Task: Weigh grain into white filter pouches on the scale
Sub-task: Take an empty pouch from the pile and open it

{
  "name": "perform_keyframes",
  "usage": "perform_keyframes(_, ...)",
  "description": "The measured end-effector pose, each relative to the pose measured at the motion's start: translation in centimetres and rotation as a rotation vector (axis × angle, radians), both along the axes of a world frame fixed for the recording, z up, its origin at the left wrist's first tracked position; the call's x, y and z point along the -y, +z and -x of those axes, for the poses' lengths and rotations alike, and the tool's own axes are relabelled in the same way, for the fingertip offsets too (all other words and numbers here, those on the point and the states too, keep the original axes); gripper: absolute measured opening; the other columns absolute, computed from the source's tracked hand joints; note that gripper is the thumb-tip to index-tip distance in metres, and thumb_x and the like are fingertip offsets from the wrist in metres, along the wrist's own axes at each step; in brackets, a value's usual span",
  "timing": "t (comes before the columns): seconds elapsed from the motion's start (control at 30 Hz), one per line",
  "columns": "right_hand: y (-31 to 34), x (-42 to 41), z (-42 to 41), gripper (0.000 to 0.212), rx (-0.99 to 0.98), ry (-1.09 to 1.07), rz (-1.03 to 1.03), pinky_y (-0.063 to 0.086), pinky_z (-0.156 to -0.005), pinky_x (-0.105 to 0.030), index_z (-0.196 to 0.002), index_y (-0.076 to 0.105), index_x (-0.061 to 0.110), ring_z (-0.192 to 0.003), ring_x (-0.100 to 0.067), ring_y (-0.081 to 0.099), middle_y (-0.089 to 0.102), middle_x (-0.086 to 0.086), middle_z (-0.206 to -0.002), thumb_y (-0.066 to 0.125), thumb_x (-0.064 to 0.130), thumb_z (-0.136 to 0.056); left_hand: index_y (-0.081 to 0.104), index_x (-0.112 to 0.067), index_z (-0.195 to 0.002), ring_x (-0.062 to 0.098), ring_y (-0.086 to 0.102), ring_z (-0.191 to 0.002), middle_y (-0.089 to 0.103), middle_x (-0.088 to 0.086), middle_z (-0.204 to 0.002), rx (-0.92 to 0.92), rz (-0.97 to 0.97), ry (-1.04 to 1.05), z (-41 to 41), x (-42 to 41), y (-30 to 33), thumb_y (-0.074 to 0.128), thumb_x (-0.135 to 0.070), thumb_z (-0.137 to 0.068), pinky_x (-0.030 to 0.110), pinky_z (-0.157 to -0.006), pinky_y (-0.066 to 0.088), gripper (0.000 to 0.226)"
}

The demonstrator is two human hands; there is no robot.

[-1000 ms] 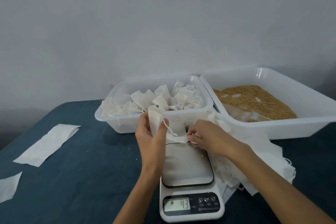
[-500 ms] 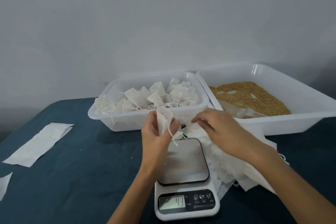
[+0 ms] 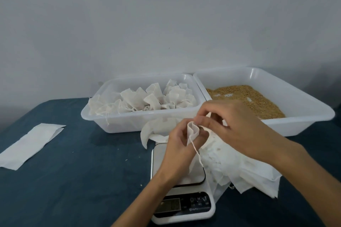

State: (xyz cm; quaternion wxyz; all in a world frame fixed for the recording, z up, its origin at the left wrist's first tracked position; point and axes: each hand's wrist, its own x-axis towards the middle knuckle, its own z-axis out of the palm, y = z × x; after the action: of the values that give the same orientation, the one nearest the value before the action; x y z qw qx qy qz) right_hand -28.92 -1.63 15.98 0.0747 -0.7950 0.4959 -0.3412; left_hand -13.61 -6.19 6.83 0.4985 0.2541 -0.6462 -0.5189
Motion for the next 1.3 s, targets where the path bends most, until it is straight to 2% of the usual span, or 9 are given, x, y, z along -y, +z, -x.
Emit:
perform_keyframes(0.13,0.5,0.8,0.1,0.033,-0.095,0.015,-0.055,0.044,-0.054,-0.025,-0.085,0.068,0.032,-0.051,-0.017,0.058,0.063,0.010,-0.060,0.050,0.057,-0.097,0.069,-0.013,-0.110,0.008,0.063,-0.090,0.068,-0.004,-0.092,-0.010,-0.014,-0.003,-0.2,0.1,-0.1,0.069,-0.012,-0.095,0.027,-0.081,0.053,0.016)
perform_keyframes(0.3,0.7,1.0,0.0,0.047,-0.232,0.032,-0.003,0.037,-0.062,-0.020,-0.084,0.073,0.033,-0.076,-0.008,0.056,0.055,0.019,-0.093,0.039,0.061,-0.098,0.068,-0.018,-0.106,0.006,0.064,-0.094,0.068,-0.009,-0.093,0.020,-0.007,-0.011,-0.4,-0.1,-0.4,0.072,-0.015,-0.094,0.035,-0.089,0.058,0.013)
perform_keyframes(0.47,0.6,0.6,-0.8,0.056,-0.385,0.046,-0.001,0.045,-0.065,-0.027,-0.075,0.072,0.036,-0.072,-0.008,0.056,0.047,0.023,-0.104,0.033,0.070,-0.096,0.069,-0.026,-0.104,0.016,0.070,-0.099,0.073,-0.003,-0.099,0.027,0.001,0.024,-0.2,0.0,-0.7,0.074,-0.019,-0.088,0.043,-0.091,0.059,0.018)
perform_keyframes(0.57,0.5,0.4,-1.4,0.058,-0.383,0.124,-0.059,0.042,-0.069,-0.018,-0.081,0.075,0.041,-0.082,-0.003,0.057,0.052,0.023,-0.100,0.029,0.074,-0.094,0.069,-0.033,-0.098,0.013,0.073,-0.094,0.074,-0.006,-0.094,0.022,-0.024,-0.005,0.0,-0.3,-0.5,0.070,-0.019,-0.082,0.036,-0.081,0.061,0.022)
perform_keyframes(0.73,0.2,1.0,-1.6,0.075,-0.390,0.160,-0.241,0.051,-0.070,-0.035,-0.081,0.072,0.031,-0.073,-0.001,0.060,0.064,0.022,-0.077,0.019,0.084,-0.089,0.067,-0.026,-0.103,0.022,0.075,-0.096,0.075,-0.002,-0.098,0.050,-0.023,0.028,0.0,-0.1,-1.0,0.072,-0.020,-0.079,0.047,-0.083,0.064,0.026)
perform_keyframes(0.97,1.3,2.0,-1.1,0.049,-0.212,0.164,-0.430,0.052,-0.070,-0.033,-0.098,0.069,0.046,-0.048,-0.010,0.067,0.069,0.012,-0.069,0.037,0.082,-0.088,0.058,-0.030,-0.117,0.016,0.071,-0.104,0.073,-0.005,-0.108,0.049,0.020,0.131,-0.3,-0.1,-0.8,0.075,-0.011,-0.083,0.042,-0.088,0.061,0.042)
perform_keyframes(1.03,1.7,2.1,-0.8,0.040,-0.176,0.172,-0.426,0.046,-0.063,-0.026,-0.091,0.065,0.055,-0.048,-0.013,0.068,0.065,0.015,-0.064,0.034,0.081,-0.090,0.055,-0.031,-0.123,0.006,0.068,-0.105,0.071,-0.013,-0.112,0.046,0.023,0.176,-0.4,-0.2,-0.7,0.077,-0.016,-0.082,0.027,-0.085,0.059,0.048)
perform_keyframes(1.2,2.4,3.0,-0.1,0.076,-0.176,0.094,-0.445,0.046,-0.058,-0.021,-0.081,0.068,0.014,-0.051,-0.014,0.069,0.068,0.006,-0.073,0.033,0.082,-0.086,0.058,-0.034,-0.119,0.011,0.067,-0.097,0.070,-0.014,-0.109,0.119,0.049,0.171,-0.4,-0.5,-0.8,0.068,-0.013,-0.082,0.020,-0.076,0.056,0.044)
perform_keyframes(1.3,2.3,3.5,-0.2,0.050,-0.297,0.205,-0.537,0.046,-0.056,-0.015,-0.077,0.068,0.020,-0.056,-0.012,0.070,0.069,0.013,-0.076,0.054,0.065,-0.093,0.060,-0.031,-0.114,0.009,0.061,-0.078,0.070,-0.010,-0.097,0.148,0.073,0.157,-0.5,-0.5,-0.7,0.060,-0.016,-0.081,0.025,-0.068,0.051,0.037)
